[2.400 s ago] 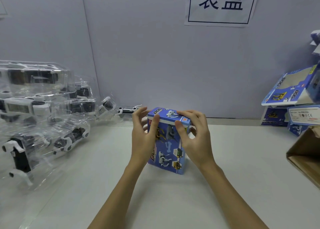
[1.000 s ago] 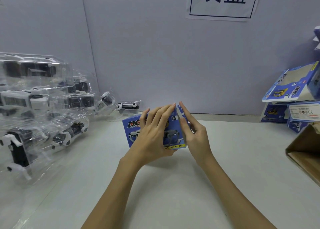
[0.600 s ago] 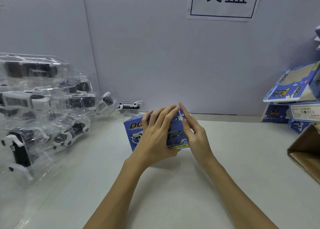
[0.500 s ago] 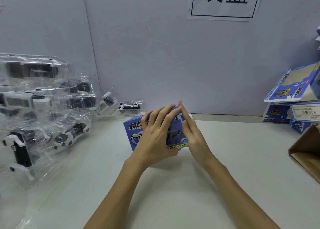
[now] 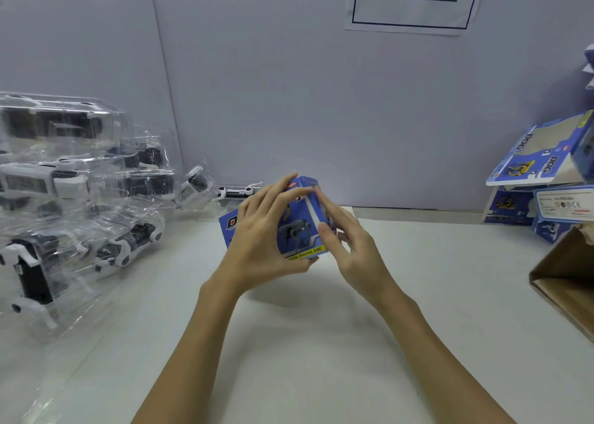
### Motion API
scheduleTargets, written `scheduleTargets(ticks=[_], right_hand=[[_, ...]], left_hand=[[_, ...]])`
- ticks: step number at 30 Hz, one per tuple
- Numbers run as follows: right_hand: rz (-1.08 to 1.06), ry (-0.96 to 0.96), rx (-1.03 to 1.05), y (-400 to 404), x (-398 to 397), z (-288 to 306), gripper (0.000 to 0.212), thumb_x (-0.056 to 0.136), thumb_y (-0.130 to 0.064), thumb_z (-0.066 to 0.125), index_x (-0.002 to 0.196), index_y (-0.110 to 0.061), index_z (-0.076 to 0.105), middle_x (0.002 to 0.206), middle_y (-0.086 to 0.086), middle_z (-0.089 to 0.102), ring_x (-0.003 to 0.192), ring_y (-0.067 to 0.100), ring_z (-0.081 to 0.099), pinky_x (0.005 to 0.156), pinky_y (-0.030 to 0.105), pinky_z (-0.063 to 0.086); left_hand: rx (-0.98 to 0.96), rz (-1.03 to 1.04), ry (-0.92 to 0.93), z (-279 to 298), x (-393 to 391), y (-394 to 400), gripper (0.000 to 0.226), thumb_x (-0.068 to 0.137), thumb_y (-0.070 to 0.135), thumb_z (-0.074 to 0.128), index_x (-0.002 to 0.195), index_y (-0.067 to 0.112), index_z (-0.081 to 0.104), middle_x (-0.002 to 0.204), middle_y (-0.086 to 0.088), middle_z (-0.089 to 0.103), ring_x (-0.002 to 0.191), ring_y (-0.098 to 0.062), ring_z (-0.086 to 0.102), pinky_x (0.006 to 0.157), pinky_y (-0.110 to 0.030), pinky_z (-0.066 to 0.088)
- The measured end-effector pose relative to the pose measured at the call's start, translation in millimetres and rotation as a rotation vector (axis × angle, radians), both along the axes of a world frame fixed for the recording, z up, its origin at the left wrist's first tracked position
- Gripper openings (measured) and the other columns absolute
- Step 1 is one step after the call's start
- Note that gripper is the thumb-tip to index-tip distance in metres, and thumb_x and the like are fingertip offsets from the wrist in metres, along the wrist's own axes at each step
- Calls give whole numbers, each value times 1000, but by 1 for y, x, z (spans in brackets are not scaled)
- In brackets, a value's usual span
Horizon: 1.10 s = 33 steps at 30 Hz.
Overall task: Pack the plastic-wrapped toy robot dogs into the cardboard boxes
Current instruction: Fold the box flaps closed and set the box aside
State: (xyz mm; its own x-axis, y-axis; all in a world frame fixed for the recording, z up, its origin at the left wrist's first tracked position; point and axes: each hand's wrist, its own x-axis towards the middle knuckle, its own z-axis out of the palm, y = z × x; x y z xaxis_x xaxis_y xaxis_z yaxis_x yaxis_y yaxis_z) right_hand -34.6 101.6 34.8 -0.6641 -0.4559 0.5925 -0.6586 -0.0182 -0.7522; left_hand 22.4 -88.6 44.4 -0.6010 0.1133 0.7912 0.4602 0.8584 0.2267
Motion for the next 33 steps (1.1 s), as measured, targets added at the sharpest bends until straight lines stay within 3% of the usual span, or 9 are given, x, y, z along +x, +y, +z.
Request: scheduleTargets(ticks=[6,9,11,14,19,24,27,30,33], right_hand=[[-51,50,-23,-9,2,-4,46,110,-23,48,156,-29,46,151,0,53,134,17,56,85,17,55],[-83,53,-24,-14,4,-9,46,113,-26,41,159,-31,41,153,1,48,140,21,49,99,34,58],[-136,71,24,-17,6,-13,51,111,-42,32,162,-34,33,159,0,40,146,22,41,106,44,54],[-183,129,129,-17,7,-17,65,104,-64,26,164,-41,19,168,-5,25,153,11,26,116,44,46],[-211,177,110,-18,5,-22,67,106,-42,46,165,-33,17,171,-4,21,153,13,27,120,49,39],[-175,185,104,-18,5,-22,63,106,-43,44,163,-39,19,173,-12,-1,153,15,30,110,47,51],[-188,107,93,-20,4,-22,70,102,-47,50,163,-47,16,170,-14,14,150,4,27,112,47,48],[-175,26,20,-19,-2,-21,71,106,-35,55,164,-43,15,155,-8,42,139,22,46,109,51,50],[-157,-28,-27,-18,-1,-20,69,107,-24,55,164,-40,20,149,-3,47,135,23,51,104,49,55]], left_hand=[[27,-32,-10,1,1,1,87,73,50,88,148,27,49,170,8,25,152,-24,33,118,-57,29],[27,-25,2,-1,0,3,82,73,50,89,142,26,53,169,5,27,150,-26,34,117,-58,30],[19,-7,14,-2,-1,5,82,72,50,90,141,31,51,169,5,27,150,-26,34,117,-57,30],[21,3,24,-3,-3,8,83,72,51,87,143,38,46,169,6,27,150,-23,32,120,-55,29],[13,34,41,-6,-5,11,87,75,48,87,150,27,50,169,2,30,150,-24,32,121,-55,27],[57,21,61,-7,-5,12,95,73,44,91,153,22,46,167,5,32,149,-19,32,122,-48,28],[97,-8,24,-9,-6,14,112,68,43,95,159,23,33,163,16,32,147,-8,30,122,-43,30],[60,1,-11,-15,-12,23,120,65,44,94,162,26,26,158,11,35,146,-13,32,121,-46,30],[59,19,-6,-18,-15,27,122,64,46,92,163,24,25,158,7,37,147,-15,31,123,-43,24]])
